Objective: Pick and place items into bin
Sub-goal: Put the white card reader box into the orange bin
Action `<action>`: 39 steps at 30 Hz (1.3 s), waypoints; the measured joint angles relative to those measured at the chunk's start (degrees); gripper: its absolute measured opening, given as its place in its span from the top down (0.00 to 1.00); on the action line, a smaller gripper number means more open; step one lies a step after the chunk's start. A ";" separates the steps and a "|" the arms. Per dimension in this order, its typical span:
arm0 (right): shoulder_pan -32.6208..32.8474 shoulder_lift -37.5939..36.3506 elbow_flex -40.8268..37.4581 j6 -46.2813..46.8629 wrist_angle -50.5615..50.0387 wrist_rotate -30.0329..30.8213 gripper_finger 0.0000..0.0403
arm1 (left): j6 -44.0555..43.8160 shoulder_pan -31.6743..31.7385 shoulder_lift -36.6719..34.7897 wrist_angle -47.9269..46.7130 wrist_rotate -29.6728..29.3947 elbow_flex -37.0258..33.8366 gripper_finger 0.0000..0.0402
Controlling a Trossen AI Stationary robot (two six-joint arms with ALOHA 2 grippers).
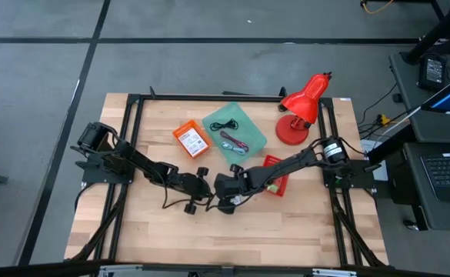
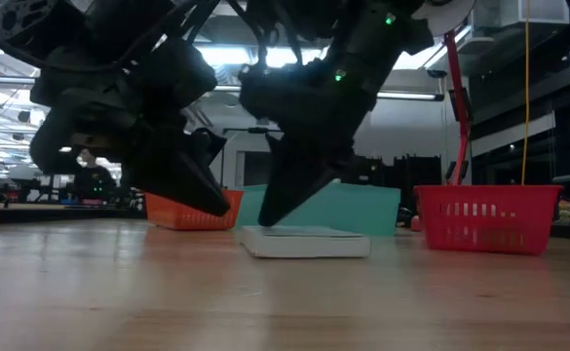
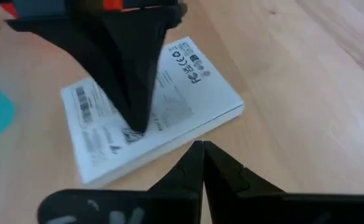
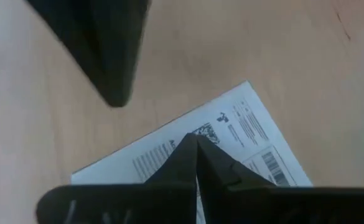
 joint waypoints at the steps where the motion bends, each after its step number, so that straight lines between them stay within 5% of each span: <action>1: -0.09 0.07 -0.02 -0.04 0.09 0.33 1.00 | -0.21 0.00 0.00 -0.16 0.00 0.00 0.99; 10: -0.14 -0.02 1.06 -4.66 3.67 4.99 1.00 | -1.25 0.00 0.00 -2.68 -2.66 0.00 0.99; 19: 1.40 -2.86 4.29 5.37 -22.87 4.26 1.00 | -1.63 0.00 0.00 -3.47 -2.78 0.00 0.99; 39: 1.48 -2.94 -2.97 -3.34 -17.75 -3.50 1.00 | -3.17 0.11 0.00 -3.53 -4.81 0.00 0.99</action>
